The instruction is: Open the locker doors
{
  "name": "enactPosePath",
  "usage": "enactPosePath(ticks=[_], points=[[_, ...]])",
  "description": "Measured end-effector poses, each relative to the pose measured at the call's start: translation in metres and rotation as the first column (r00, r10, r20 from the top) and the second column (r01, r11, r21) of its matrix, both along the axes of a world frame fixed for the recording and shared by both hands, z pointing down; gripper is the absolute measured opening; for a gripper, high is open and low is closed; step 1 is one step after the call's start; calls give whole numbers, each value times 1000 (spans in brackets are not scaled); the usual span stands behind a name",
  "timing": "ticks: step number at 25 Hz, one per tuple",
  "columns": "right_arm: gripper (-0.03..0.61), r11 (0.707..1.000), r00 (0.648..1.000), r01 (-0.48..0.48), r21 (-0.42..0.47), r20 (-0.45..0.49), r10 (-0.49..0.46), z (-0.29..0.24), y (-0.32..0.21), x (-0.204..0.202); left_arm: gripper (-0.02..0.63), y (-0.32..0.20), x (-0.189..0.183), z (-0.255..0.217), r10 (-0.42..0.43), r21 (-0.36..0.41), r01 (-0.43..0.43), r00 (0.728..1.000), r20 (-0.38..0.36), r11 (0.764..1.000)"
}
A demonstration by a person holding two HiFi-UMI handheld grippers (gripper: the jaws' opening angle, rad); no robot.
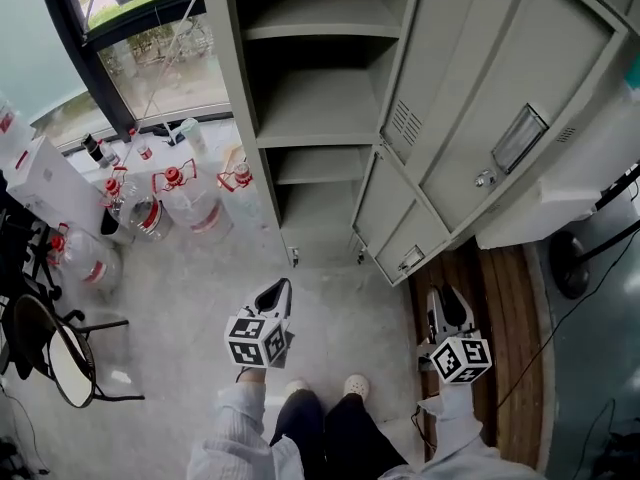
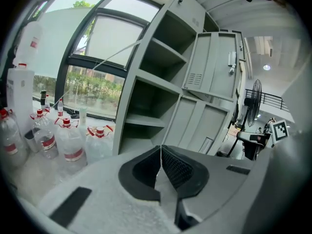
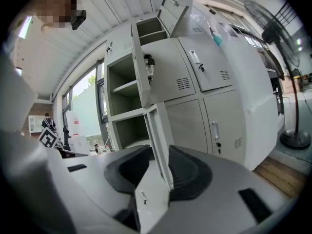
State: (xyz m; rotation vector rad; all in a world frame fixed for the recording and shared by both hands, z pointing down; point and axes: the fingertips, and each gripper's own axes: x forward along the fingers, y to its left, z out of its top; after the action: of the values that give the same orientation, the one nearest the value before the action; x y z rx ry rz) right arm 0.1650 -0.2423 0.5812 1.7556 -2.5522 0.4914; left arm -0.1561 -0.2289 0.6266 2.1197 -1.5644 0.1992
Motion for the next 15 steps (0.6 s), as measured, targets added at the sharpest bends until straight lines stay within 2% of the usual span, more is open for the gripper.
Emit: enactPosePath(ticks=[4,11,15], points=[[104,996,997,76,42,15,-77,-38,19,-24,12,6,2,-34,2,37,-1,999,-39,999],[104,989,991,128,78,29,-130,-91,32,-53,12,14,14,-103,58,138,-54,998,-24,989],[104,980,983,184,81,-16,-183,-115,38,-70,12,22,15,-134,73,179,-69,997,-14,981]])
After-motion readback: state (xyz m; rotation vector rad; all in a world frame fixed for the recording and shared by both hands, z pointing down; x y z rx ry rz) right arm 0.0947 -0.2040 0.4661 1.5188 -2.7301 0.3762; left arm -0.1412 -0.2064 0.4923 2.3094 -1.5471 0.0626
